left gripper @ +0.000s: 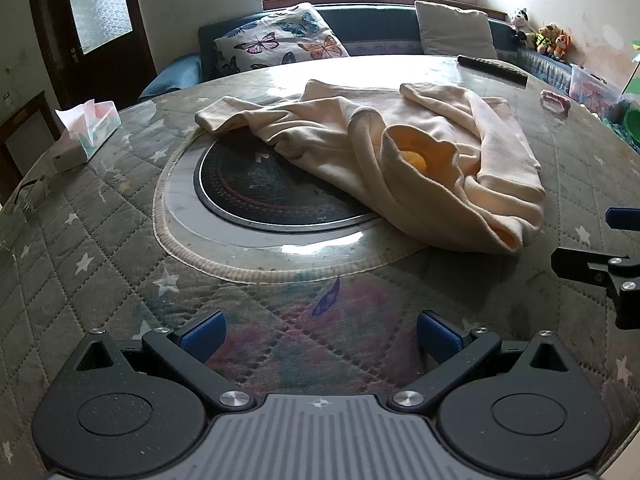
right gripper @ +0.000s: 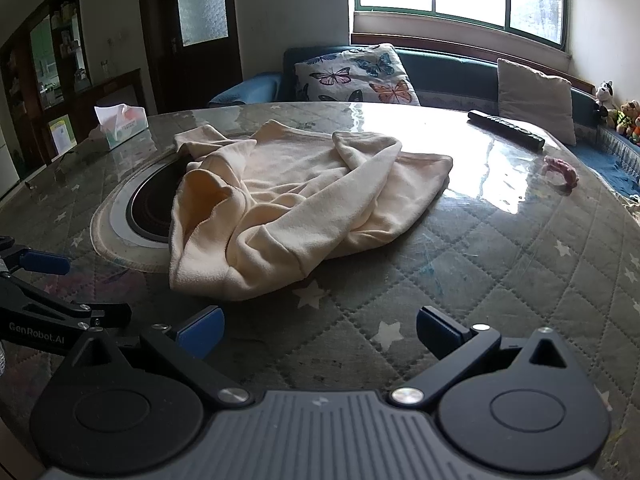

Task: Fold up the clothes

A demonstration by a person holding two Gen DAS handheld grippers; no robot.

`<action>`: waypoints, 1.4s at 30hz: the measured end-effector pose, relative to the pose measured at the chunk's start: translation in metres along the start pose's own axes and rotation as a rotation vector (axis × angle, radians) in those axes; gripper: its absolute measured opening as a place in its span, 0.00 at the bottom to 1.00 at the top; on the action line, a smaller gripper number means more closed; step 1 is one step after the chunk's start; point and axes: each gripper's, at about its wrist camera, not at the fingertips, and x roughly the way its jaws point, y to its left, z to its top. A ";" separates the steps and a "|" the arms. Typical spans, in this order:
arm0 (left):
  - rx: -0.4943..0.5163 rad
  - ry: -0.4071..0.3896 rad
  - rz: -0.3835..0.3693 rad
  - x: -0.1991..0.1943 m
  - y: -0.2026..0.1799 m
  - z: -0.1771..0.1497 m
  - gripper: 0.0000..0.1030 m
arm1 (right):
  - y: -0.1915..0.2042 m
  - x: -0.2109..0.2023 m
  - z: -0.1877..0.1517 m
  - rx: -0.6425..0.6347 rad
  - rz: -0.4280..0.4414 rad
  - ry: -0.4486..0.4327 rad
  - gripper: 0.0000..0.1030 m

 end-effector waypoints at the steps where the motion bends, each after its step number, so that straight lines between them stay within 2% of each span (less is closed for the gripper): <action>1: 0.003 0.001 0.000 -0.002 -0.003 -0.002 1.00 | 0.000 0.000 0.000 0.001 0.000 0.002 1.00; 11: 0.015 0.006 0.000 -0.031 -0.038 -0.035 1.00 | 0.000 0.002 0.005 -0.004 0.008 0.013 1.00; 22: 0.022 0.004 0.001 -0.075 -0.083 -0.090 1.00 | -0.010 0.011 0.022 -0.001 0.018 0.016 1.00; 29: 0.002 -0.023 0.010 -0.087 -0.075 -0.086 1.00 | -0.014 0.016 0.033 -0.025 0.019 0.007 1.00; 33: -0.010 -0.057 0.028 -0.092 -0.067 -0.070 1.00 | -0.021 0.021 0.044 -0.011 0.022 0.005 1.00; 39: -0.032 -0.111 0.022 -0.123 -0.081 -0.073 0.99 | -0.036 0.031 0.065 0.016 0.025 0.000 1.00; 42: -0.035 -0.125 0.026 -0.129 -0.089 -0.068 0.95 | -0.046 0.040 0.079 0.029 0.018 -0.008 1.00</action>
